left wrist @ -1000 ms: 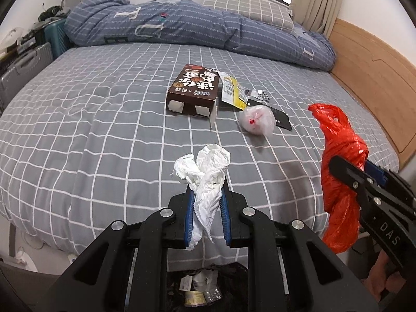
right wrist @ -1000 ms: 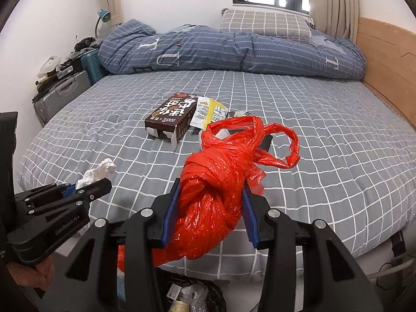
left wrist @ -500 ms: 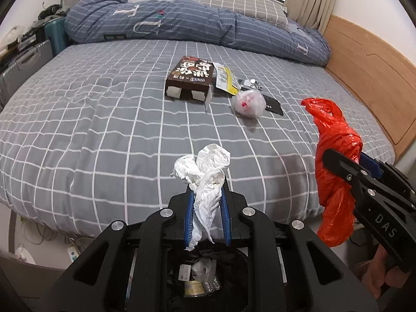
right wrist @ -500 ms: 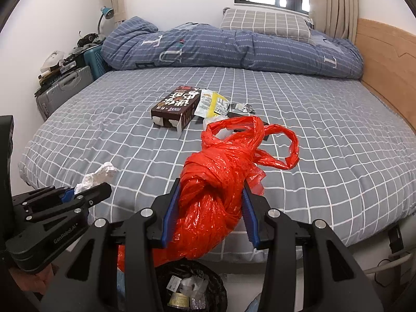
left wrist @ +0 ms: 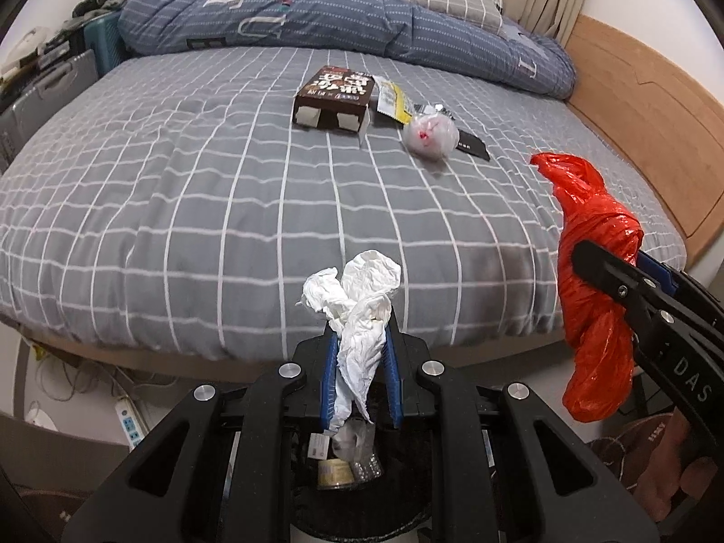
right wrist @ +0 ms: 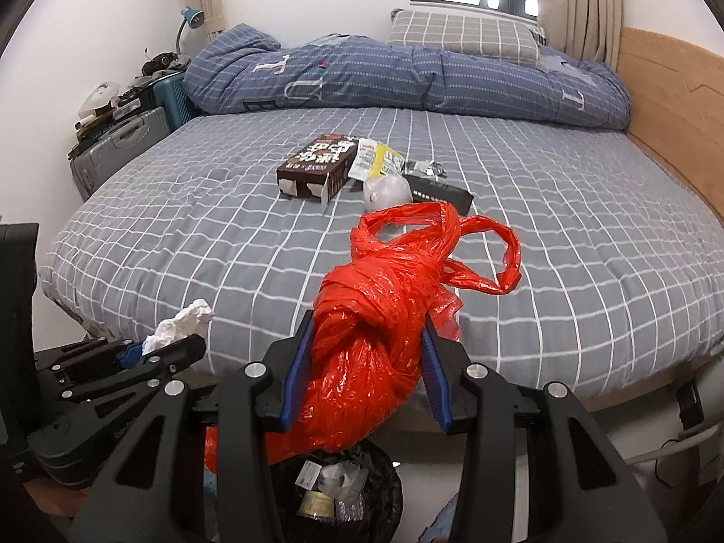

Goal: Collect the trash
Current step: 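Carry the white tissue and red bag down over the trash bin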

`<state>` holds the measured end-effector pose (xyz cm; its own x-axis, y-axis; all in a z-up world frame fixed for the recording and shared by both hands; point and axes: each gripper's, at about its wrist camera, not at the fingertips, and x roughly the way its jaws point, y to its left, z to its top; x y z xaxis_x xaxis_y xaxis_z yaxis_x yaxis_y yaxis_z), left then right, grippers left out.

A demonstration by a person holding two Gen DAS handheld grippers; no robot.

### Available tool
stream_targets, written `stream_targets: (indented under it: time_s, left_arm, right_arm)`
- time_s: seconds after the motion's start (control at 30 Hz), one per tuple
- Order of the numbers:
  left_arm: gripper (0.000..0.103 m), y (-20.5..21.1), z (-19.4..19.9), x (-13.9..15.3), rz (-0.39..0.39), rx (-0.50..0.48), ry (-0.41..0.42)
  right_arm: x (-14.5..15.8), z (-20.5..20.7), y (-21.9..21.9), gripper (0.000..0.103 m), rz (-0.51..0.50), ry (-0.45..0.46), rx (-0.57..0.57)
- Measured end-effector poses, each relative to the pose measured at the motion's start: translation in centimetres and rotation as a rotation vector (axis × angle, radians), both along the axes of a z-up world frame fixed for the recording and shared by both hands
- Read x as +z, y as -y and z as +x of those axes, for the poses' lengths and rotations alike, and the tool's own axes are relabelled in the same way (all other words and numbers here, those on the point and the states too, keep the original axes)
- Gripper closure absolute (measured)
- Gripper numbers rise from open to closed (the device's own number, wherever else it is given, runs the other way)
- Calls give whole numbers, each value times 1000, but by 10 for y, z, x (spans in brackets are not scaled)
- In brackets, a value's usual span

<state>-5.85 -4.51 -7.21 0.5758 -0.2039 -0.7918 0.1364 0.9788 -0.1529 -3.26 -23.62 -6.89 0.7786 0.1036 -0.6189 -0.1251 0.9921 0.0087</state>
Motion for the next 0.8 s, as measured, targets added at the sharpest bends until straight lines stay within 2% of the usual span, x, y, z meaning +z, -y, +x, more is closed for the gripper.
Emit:
stream_targets:
  time_s: [0.8]
  left_arm:
    - [86, -5, -57, -10, 3, 5, -57]
  right_arm:
    - [-29, -51, -1, 62, 2, -89, -2]
